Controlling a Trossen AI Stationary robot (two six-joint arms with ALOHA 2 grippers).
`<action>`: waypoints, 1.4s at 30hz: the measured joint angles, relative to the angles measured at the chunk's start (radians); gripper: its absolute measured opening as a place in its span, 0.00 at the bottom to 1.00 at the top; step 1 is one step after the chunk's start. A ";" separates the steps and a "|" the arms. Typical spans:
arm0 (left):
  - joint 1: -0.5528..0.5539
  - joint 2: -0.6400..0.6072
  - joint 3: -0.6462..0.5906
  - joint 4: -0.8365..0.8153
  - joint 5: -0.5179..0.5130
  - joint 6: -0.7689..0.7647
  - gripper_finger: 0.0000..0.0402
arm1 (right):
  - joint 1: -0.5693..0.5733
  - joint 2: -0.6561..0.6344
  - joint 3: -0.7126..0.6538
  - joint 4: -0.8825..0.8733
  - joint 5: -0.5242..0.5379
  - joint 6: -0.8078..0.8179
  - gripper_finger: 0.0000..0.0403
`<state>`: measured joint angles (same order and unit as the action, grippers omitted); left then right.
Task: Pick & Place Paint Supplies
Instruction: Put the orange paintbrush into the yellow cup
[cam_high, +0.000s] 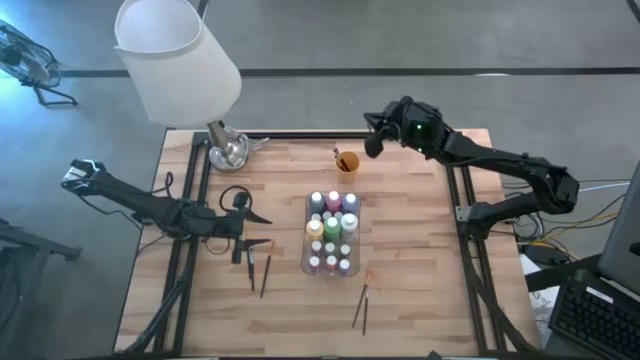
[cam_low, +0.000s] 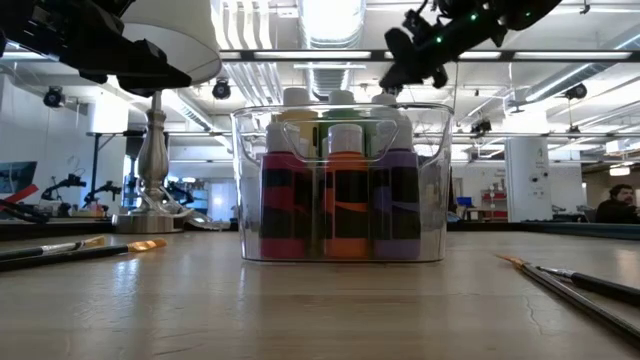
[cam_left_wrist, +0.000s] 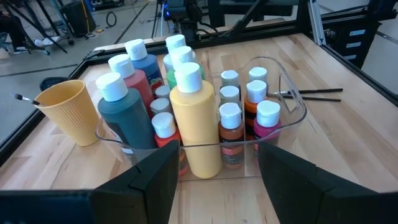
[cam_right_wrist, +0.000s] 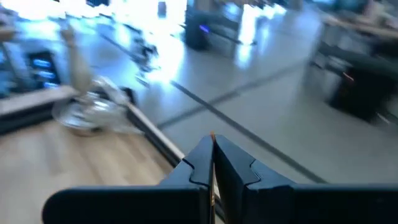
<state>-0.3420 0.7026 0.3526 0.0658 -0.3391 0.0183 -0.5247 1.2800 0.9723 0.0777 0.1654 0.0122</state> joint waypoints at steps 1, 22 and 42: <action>0.000 0.000 0.000 0.000 0.000 0.000 0.55 | 0.000 0.000 -0.004 0.027 -0.037 -0.014 0.02; 0.000 0.000 0.000 0.000 0.000 0.000 0.55 | 0.000 0.000 -0.328 0.727 -0.308 0.038 0.02; 0.000 0.000 0.000 0.000 0.000 0.000 0.55 | 0.039 0.175 -0.344 0.909 -0.236 0.098 0.02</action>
<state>-0.3416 0.7028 0.3526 0.0658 -0.3389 0.0185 -0.4862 1.4554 0.6281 0.9866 -0.0704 0.1103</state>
